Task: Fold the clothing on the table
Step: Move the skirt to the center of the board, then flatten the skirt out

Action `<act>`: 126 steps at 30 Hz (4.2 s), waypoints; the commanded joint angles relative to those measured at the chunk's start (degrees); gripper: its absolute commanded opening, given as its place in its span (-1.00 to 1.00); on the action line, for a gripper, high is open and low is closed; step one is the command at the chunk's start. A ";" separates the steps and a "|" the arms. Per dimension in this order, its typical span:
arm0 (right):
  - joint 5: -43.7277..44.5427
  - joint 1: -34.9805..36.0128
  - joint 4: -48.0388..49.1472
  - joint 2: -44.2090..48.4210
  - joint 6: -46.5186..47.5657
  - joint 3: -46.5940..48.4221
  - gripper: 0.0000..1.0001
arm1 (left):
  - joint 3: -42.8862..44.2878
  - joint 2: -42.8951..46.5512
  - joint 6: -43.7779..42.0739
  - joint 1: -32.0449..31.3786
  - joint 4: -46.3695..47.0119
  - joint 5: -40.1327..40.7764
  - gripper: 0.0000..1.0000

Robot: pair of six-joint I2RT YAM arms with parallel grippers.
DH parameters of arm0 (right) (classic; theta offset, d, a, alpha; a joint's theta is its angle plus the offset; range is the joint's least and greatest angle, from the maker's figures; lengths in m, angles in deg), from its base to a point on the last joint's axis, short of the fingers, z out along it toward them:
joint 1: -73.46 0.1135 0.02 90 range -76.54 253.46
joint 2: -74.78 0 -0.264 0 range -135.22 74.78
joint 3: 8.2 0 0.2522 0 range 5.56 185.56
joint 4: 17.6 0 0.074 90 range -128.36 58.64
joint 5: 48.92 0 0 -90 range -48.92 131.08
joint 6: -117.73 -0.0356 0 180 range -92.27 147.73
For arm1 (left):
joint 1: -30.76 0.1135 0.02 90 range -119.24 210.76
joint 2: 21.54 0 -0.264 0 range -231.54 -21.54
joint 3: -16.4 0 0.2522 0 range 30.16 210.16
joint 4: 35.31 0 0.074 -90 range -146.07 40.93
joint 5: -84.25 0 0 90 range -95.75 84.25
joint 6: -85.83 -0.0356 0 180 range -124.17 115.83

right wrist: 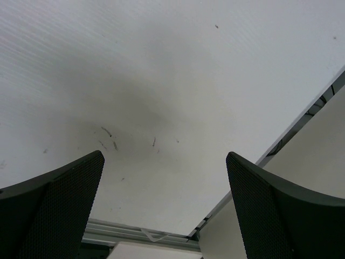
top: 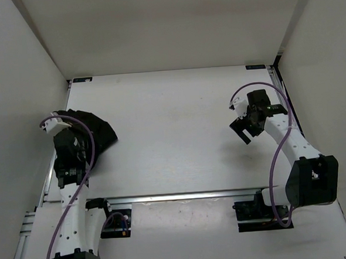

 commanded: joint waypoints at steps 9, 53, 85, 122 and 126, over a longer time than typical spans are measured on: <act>-2.56 0.71 2.98 0.09 -4.59 -1.24 0.98 | 5.70 -11.97 6.15 -16.03 13.77 -28.18 -1.00; -25.14 -4.64 2.90 -2.81 -23.50 8.08 0.99 | 0.99 3.21 5.55 -14.99 -9.60 -16.17 0.97; -40.20 -13.21 2.29 -6.86 -21.58 6.94 0.98 | 18.13 -50.22 -8.35 -20.36 -5.91 -16.86 0.98; -8.97 43.60 23.12 -20.21 -8.73 9.66 0.84 | -16.68 0.57 10.82 -6.12 -14.78 -18.88 0.97; -9.51 40.44 23.19 -22.49 -10.23 10.28 0.80 | -15.45 -0.05 9.85 -5.77 -15.32 -18.97 0.96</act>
